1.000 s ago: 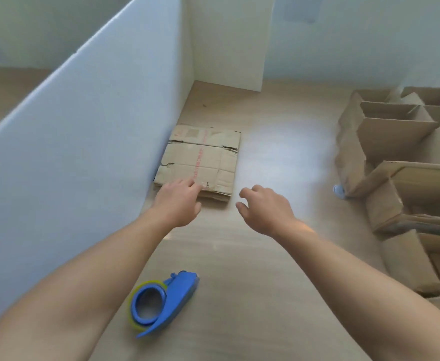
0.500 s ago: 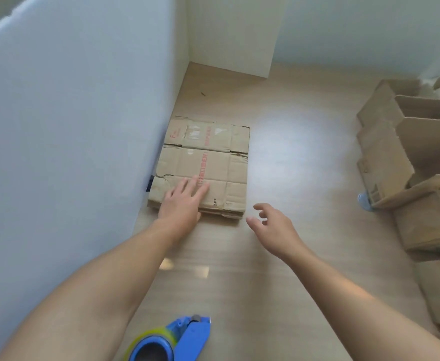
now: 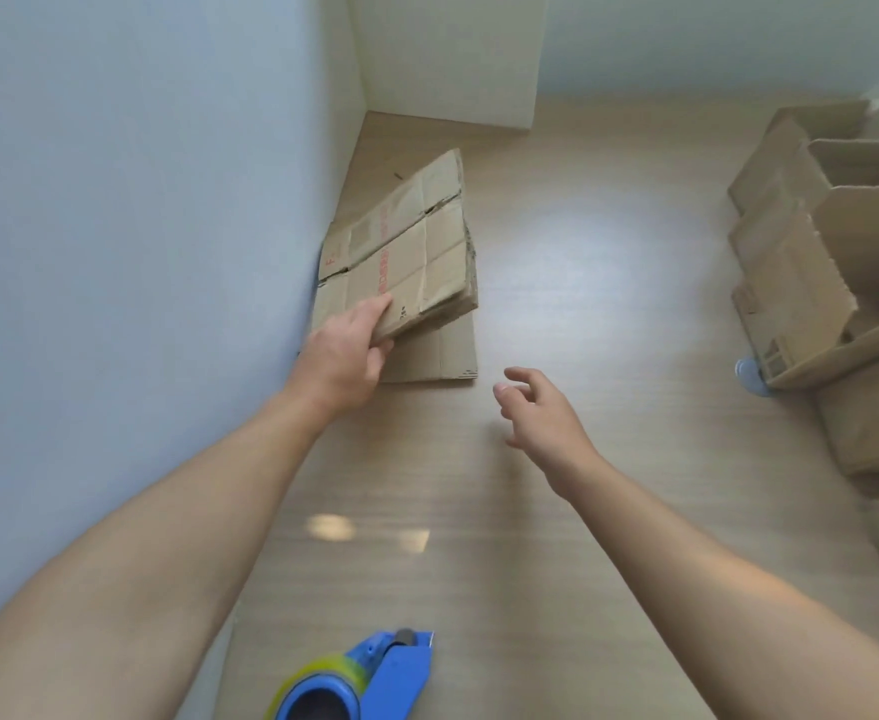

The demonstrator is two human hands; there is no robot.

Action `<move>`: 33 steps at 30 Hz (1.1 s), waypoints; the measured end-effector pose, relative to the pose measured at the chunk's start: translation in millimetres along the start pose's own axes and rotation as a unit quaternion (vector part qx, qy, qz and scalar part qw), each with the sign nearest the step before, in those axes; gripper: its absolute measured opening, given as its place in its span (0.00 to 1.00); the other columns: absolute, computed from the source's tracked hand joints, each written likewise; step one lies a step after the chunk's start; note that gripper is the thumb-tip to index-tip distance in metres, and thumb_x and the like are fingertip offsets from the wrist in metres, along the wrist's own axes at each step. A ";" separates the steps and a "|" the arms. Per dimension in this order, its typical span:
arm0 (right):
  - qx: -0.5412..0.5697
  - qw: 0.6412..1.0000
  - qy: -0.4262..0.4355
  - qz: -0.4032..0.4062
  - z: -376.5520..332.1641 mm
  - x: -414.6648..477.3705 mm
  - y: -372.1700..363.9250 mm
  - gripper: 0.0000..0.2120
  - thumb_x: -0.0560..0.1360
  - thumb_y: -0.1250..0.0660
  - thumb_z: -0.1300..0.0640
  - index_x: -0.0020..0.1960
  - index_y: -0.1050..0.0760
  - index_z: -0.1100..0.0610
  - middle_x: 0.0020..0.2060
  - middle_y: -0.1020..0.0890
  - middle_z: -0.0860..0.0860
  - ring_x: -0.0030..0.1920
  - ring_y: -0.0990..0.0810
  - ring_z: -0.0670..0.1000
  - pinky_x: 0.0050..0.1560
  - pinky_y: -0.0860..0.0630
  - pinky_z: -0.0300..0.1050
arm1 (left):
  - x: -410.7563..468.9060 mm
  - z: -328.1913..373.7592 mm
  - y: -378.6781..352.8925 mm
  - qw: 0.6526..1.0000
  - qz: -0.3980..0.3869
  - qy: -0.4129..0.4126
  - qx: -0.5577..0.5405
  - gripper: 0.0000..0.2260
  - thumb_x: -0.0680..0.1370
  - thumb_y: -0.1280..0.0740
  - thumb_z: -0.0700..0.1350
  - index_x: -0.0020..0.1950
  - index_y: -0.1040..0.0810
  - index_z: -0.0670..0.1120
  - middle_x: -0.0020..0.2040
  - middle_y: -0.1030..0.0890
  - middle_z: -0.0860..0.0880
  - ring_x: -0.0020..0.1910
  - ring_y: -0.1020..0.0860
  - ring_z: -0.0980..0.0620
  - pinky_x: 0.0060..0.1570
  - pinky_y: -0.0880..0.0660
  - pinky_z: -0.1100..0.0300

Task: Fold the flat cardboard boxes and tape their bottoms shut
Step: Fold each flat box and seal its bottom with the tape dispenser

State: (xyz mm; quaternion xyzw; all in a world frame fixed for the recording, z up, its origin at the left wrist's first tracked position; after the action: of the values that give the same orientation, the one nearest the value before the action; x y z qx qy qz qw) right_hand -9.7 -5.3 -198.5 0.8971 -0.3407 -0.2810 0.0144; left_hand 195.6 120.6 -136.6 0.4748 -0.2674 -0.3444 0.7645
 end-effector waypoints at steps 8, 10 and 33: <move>0.020 0.999 0.031 0.009 -12.3 -4.3 5.4 0.15 0.80 0.37 0.48 0.66 0.28 0.46 0.54 0.22 0.44 0.59 0.23 0.48 0.63 0.24 0.57 | -3.6 -14.9 15.1 0.994 0.015 0.043 -0.096 0.26 0.78 0.32 0.39 0.76 0.34 0.45 0.70 0.26 0.44 0.69 0.27 0.45 0.68 0.33 0.55; 0.019 0.999 0.029 0.009 -10.3 -7.6 8.8 0.16 0.80 0.37 0.48 0.67 0.29 0.47 0.53 0.22 0.43 0.59 0.23 0.48 0.64 0.24 0.57 | -4.6 -17.8 17.2 0.993 0.009 0.053 -0.103 0.26 0.79 0.32 0.40 0.76 0.34 0.45 0.70 0.26 0.45 0.69 0.28 0.45 0.68 0.34 0.55; 0.094 0.987 0.092 0.087 8.4 -130.4 135.1 0.28 0.79 0.34 0.46 0.76 0.39 0.45 0.70 0.32 0.48 0.68 0.29 0.51 0.68 0.28 0.60 | -138.2 143.8 101.5 0.970 0.084 0.057 -0.222 0.09 0.80 0.37 0.41 0.57 0.25 0.53 0.47 0.20 0.55 0.46 0.23 0.54 0.44 0.29 0.66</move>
State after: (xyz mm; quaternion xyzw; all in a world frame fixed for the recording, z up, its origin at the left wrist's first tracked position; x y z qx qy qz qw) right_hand -175.0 -26.8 -111.8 0.8835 -0.4395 -0.1613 -0.0144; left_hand 31.8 182.2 2.9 0.2880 -0.1795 -0.3016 0.8910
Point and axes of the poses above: each hand's wrist, its own x-axis towards the middle knuckle, its own y-axis out of the back of the hand, z = x × y, the point moved 8 cm from there along x, towards the middle knuckle
